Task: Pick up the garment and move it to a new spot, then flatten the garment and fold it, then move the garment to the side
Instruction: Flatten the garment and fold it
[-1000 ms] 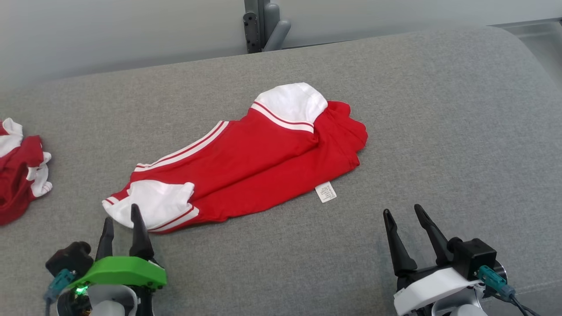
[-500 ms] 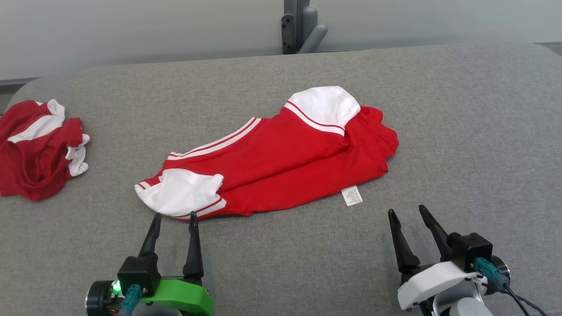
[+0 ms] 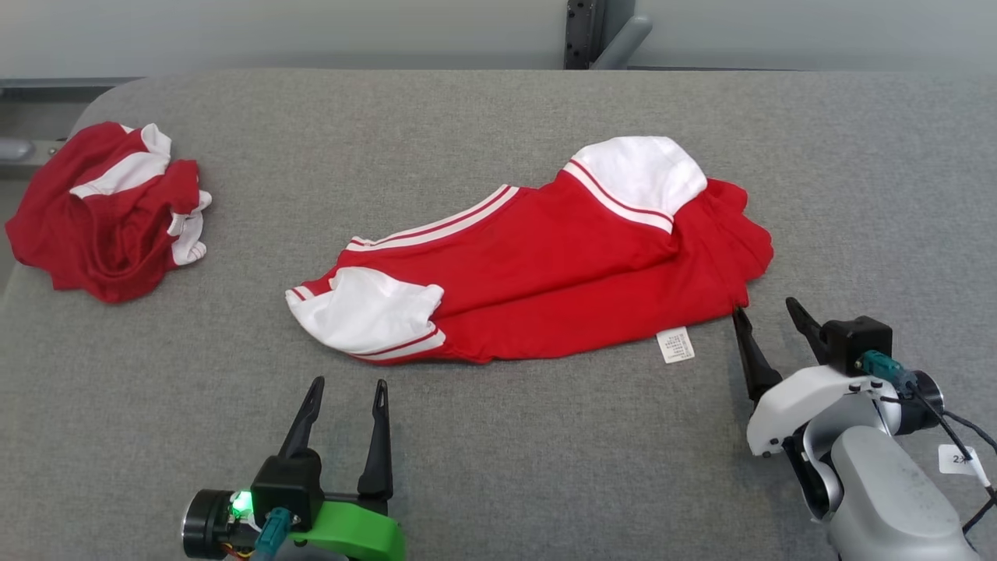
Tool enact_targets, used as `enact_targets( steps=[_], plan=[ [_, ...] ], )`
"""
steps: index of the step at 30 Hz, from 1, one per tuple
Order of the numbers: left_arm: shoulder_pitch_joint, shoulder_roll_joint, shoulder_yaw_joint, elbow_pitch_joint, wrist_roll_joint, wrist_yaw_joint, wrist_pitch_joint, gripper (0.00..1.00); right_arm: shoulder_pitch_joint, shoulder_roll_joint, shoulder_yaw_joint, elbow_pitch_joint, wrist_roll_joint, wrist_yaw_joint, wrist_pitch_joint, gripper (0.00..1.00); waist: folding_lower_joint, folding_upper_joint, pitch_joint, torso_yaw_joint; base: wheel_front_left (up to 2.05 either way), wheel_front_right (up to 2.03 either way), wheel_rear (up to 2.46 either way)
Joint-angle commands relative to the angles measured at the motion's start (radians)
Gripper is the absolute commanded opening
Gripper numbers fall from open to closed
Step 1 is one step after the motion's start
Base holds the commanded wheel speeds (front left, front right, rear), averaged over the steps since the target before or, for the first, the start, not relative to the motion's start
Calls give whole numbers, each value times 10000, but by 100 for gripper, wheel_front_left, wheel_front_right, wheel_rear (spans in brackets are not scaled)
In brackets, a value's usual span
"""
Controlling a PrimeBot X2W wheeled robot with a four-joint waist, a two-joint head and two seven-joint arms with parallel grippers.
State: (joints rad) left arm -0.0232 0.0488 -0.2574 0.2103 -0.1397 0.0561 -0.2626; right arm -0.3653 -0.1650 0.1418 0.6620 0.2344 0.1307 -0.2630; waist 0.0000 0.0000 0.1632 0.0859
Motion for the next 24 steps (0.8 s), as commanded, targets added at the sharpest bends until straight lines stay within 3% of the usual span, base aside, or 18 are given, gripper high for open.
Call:
enact_targets(
  steps=[1, 8, 9, 12, 13, 14, 20, 24],
  plan=[
    [-204, 30, -15, 26, 39, 48, -26, 100, -242, -91, 93, 318, 72, 1, -34, 100, 0, 0, 220, 231, 0, 0, 0],
    [-353, 30, -191, 88, 119, 49, -25, 100, -1220, -221, 860, 1734, 557, 1, -34, 100, 0, 0, 383, 468, 0, 0, 0],
    [-362, 30, -212, 96, 132, 49, -25, 100, -1312, -237, 963, 1874, 635, 1, -34, 92, 0, 0, 396, 490, 0, 0, 0],
    [-390, 30, -252, 114, 180, 59, -25, 100, -1490, -280, 1192, 2094, 806, 1, -34, 15, 0, 0, 407, 522, 0, 0, 0],
    [-390, 30, -252, 114, 180, 59, -25, 100, -1490, -280, 1192, 2094, 806, 1, -34, 15, 0, 0, 407, 522, 0, 0, 0],
    [-403, 30, -249, 124, 193, 67, -25, 100, -1482, -284, 1277, 2144, 849, 1, -34, 0, 0, 0, 405, 518, 0, 0, 0],
    [-213, 32, -148, 247, 246, 83, -25, 100, -942, -541, 1476, 1840, 1117, -1, -34, 0, 0, 0, 166, 325, 0, 0, 0],
    [-59, 30, 19, 209, 270, 33, -25, 100, -15, -1064, 1420, 890, 1399, -7, -34, 0, 0, 0, -49, -49, 0, 0, 0]
  ],
)
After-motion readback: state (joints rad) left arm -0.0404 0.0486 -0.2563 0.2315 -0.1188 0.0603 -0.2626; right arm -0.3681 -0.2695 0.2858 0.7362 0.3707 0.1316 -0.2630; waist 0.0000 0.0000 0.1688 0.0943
